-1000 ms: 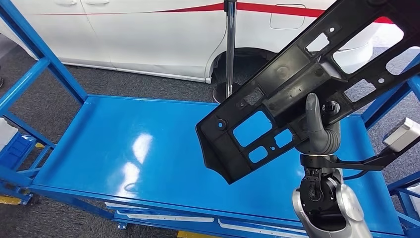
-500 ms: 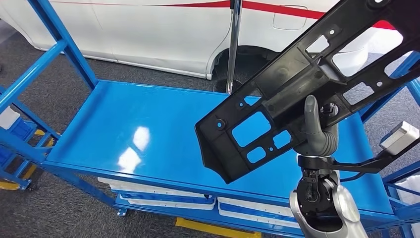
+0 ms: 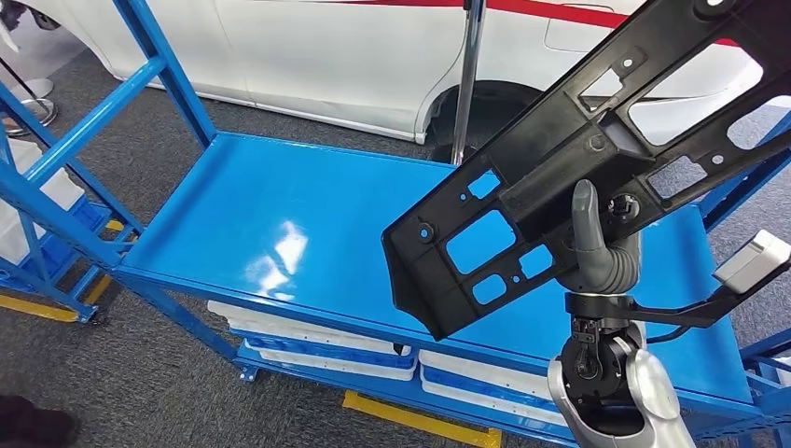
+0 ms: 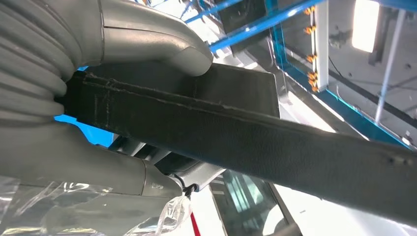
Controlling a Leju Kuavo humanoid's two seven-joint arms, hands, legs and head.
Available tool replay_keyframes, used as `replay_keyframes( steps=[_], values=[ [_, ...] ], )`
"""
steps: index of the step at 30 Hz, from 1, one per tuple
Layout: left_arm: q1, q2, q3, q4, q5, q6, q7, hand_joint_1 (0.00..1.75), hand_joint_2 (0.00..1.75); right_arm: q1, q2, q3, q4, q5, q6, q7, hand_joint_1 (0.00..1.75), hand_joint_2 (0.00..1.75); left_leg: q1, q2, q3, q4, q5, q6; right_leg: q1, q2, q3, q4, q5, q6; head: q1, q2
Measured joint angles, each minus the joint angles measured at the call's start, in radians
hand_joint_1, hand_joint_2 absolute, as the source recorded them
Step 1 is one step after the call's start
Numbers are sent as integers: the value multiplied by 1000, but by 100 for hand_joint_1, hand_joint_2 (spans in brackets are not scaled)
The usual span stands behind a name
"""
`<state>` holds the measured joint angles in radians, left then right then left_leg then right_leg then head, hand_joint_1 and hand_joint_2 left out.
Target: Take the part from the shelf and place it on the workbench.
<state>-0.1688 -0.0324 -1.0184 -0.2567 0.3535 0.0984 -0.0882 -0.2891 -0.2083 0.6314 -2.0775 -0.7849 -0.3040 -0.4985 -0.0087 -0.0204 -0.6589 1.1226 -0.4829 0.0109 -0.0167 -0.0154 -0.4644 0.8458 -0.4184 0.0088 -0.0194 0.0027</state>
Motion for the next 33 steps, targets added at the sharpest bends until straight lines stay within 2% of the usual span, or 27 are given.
replay_keyframes(
  steps=[1, 2, 3, 4, 6, 7, 8, 10, 16, 17, 18, 19, 20, 22, 23, 24, 25, 26, 27, 28, 29, 31, 32, 33],
  values=[
    [0, 0, -1, 0, 0, 0, 0, 0, 175, 0, 0, 0, 0, 0, 0, 1, 175, 175, 6, 2, -27, 66, -21, -6, 0, -11, -1, 1, 0, 0, 0, 0],
    [0, 0, -1, 0, -1, 0, 0, 0, 175, 1, 0, 0, 0, 2, 0, 3, 175, 175, 12, 4, -37, 93, -22, -11, -1, -22, -1, 1, 0, 0, 0, 0],
    [0, 0, -2, 0, -1, 0, 0, 0, 175, 1, 0, 0, 0, 4, 0, 5, 175, 175, 17, 8, -25, 77, -5, -15, -1, -32, 0, 2, -1, 1, 0, 0],
    [-1, 0, -2, 0, -2, 0, 0, 0, 175, 0, 0, 0, 0, 6, 0, 6, 175, 175, 20, 17, 10, 13, 30, -17, -2, -41, 1, 2, -2, 2, 0, 0],
    [-1, 0, -3, 0, -2, 0, 0, 0, 175, -1, 0, 0, 0, 11, 1, 8, 175, 175, 18, 57, 101, -157, 96, -14, 0, -57, 4, 2, -5, 9, 0, 0],
    [-2, 0, -3, 0, -3, 0, 0, 0, 175, -2, 0, 0, 0, 11, 1, 8, 175, 175, 14, 75, 132, -220, 114, -8, 2, -65, 5, 3, -6, 13, 1, 0],
    [-3, 0, -3, 0, -4, 0, 0, 0, 175, -3, 0, 0, 0, 12, 1, 9, 175, 175, 9, 85, 147, -252, 119, -1, 5, -72, 5, 4, -6, 18, 2, 0],
    [-3, 0, -4, 0, -5, 0, -1, 0, 175, -3, 0, 0, 0, 12, 1, 9, 175, 175, 3, 78, 146, -263, 116, 10, 7, -85, 6, 4, -7, 26, 3, 0],
    [-3, 0, -4, 0, -6, 0, -1, 0, 175, -4, 0, 0, 0, 12, 1, 9, 175, 175, 2, 71, 144, -262, 114, 13, 7, -91, 6, 4, -7, 29, 4, 0],
    [-2, 0, -4, 0, -6, 0, -1, 0, 175, -4, 0, 0, 0, 12, 1, 9, 175, 175, 4, 65, 145, -265, 116, 17, 6, -93, 6, 4, -9, 32, 4, 0],
    [-1, 0, -4, 0, -7, 0, -1, 0, 175, -4, 1, 0, 0, 12, 1, 10, 175, 175, 6, 58, 145, -268, 118, 22, 5, -86, 5, 9, -17, 36, 4, 0],
    [-2, 0, -4, 0, -8, 0, -1, 0, 175, -5, 1, -1, 0, 14, 1, 10, 175, 175, 8, 45, 146, -270, 122, 30, 3, -64, -18, 61, -50, 39, 4, 0],
    [-1, 0, -4, 0, -11, 0, -2, 0, 175, -4, 1, -1, 0, 16, 2, 10, 175, 175, 8, 19, 146, -272, 126, 39, 2, -37, -60, 146, -82, 40, 4, 0],
    [-2, -1, -5, 0, -17, 0, -4, 0, 175, -3, 0, -2, 0, 25, 4, 10, 175, 175, 0, -43, 145, -271, 131, 48, 7, 55, -75, 167, -67, 21, 5, 0],
    [-2, -2, -6, 0, -18, -1, -6, 0, 175, -2, 0, -3, 0, 27, 5, 10, 175, 175, -2, -71, 144, -269, 134, 47, 9, 84, -57, 118, -32, 12, 6, 0],
    [-3, -3, -6, 0, -18, -1, -6, 0, 175, -2, 0, -4, 0, 29, 5, 10, 175, 175, -1, -88, 141, -269, 136, 43, 12, 108, -20, 36, 3, 4, 6, 0],
    [-3, -4, -6, 0, -18, -1, -6, 0, 175, -1, -1, -5, 0, 29, 4, 10, 175, 175, 1, -99, 137, -269, 139, 37, 13, 113, -14, 20, 4, 2, 6, 0],
    [-1, -3, -7, 0, -18, -1, -7, 0, 175, 1, -1, -7, 0, 29, 4, 9, 175, 175, 2, -111, 131, -271, 143, 31, 11, 101, -12, 11, 6, 0, 7, 0],
    [1, -2, -8, 0, -18, -1, -7, 0, 175, 3, -1, -9, 0, 28, 4, 8, 175, 175, 1, -111, 127, -269, 142, 26, 9, 89, -10, 6, 9, -1, 7, 0],
    [3, -2, -9, 0, -17, -1, -7, 0, 175, 6, -1, -11, 0, 26, 4, 6, 175, 175, 0, -96, 117, -253, 130, 19, 5, 75, -8, -1, 14, -3, 6, 0],
    [4, -1, -10, 0, -18, -1, -7, 0, 175, 10, -2, -14, 0, 24, 4, 4, 175, 175, 0, -70, 98, -213, 106, 12, 0, 59, -7, -6, 18, -5, 5, 0],
    [2, -2, -11, 0, -18, -1, -7, 0, 175, 22, -2, -19, 0, 17, 6, -2, 175, 175, 9, -15, 29, -64, 28, -5, -3, 27, -8, -9, 21, -8, 4, 0],
    [1, -2, -12, 0, -18, -2, -7, 0, 175, 28, -3, -22, 0, 14, 7, -5, 175, 175, 16, -3, -7, 15, -5, -13, -3, 10, -8, -9, 21, -7, 4, 0],
    [0, -2, -12, 0, -18, -2, -8, 0, 175, 35, -3, -25, 0, 10, 9, -8, 175, 175, 22, 2, -28, 66, -21, -20, -5, -6, -9, -9, 21, -5, 4, 0]
  ],
)
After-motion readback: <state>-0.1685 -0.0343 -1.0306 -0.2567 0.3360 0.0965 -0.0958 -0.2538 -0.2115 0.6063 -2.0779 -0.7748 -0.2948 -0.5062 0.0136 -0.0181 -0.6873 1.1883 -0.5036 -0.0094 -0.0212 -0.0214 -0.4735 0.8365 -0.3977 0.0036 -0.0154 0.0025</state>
